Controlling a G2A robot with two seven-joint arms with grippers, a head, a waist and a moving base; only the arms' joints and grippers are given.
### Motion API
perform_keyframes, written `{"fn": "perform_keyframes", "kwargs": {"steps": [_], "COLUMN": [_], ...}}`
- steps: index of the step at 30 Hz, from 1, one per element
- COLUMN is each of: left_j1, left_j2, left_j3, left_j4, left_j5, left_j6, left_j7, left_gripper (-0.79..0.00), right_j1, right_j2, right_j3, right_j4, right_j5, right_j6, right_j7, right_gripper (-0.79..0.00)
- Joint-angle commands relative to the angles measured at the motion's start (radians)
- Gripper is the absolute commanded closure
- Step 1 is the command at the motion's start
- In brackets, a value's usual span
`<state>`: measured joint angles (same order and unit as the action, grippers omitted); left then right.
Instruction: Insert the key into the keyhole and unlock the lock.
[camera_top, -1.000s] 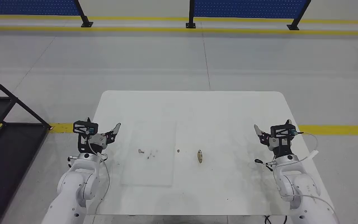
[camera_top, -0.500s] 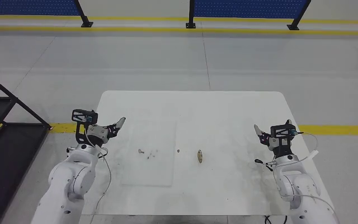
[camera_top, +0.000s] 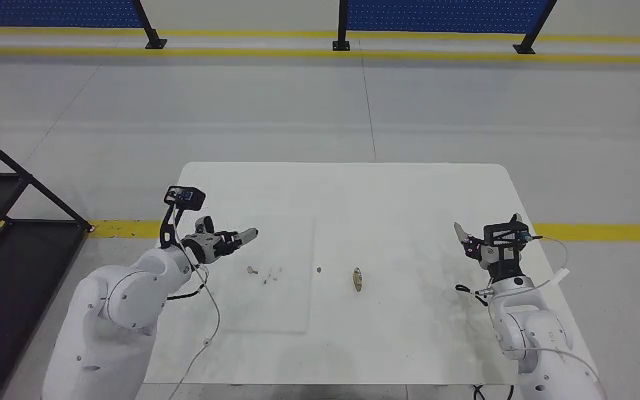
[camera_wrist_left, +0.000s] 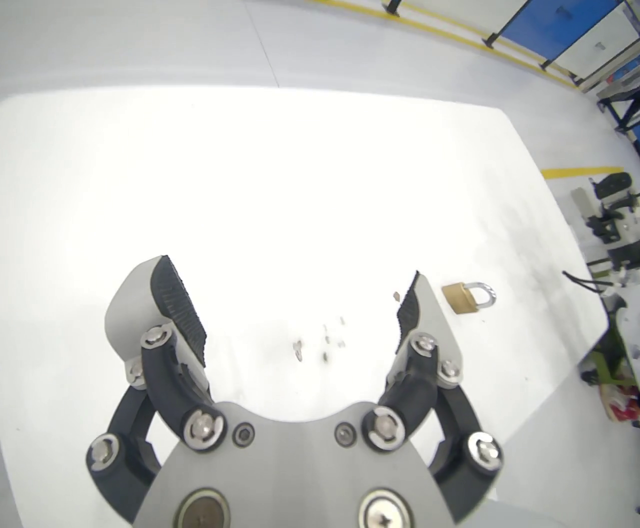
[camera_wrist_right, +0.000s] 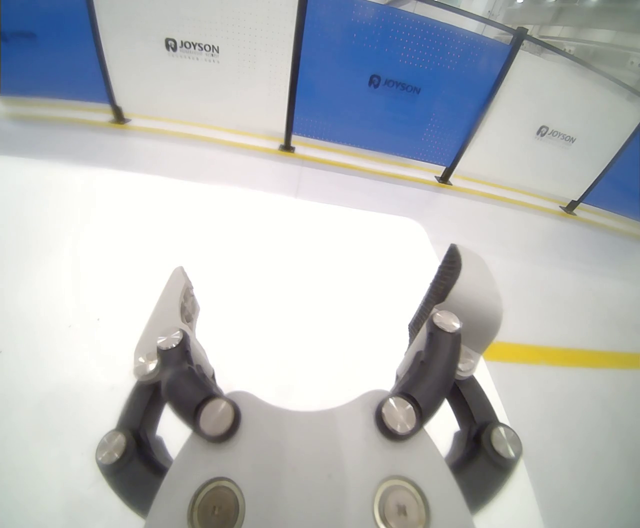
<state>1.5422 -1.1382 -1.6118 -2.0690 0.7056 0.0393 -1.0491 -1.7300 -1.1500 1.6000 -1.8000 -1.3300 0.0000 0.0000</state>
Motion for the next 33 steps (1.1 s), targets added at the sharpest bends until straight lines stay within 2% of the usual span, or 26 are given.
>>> {"fn": "perform_keyframes", "kwargs": {"steps": [1,10,24,33], "left_j1": [-0.016,-0.061,-0.055,-0.056], "left_j2": [0.001,0.008,0.021,0.030], "left_j3": [0.009,0.030,0.086,0.111], "left_j4": [0.014,0.089,0.109,0.086], "left_j5": [-0.035,-0.155,-0.133,-0.095], "left_j6": [0.024,0.150,0.174,0.288], "left_j7": [-0.047,-0.224,-0.246,-0.310], "left_gripper": [-0.785,-0.785,-0.785,-0.785], "right_j1": [0.000,0.000,0.000,0.000], "right_j2": [0.000,0.000,0.000,0.000], "right_j3": [0.000,0.000,0.000,0.000], "right_j4": [0.000,0.000,0.000,0.000], "right_j5": [0.000,0.000,0.000,0.000], "right_j6": [0.000,0.000,0.000,0.000], "right_j7": [0.000,0.000,0.000,0.000], "right_gripper": [-0.785,-0.785,-0.785,-0.785]}}
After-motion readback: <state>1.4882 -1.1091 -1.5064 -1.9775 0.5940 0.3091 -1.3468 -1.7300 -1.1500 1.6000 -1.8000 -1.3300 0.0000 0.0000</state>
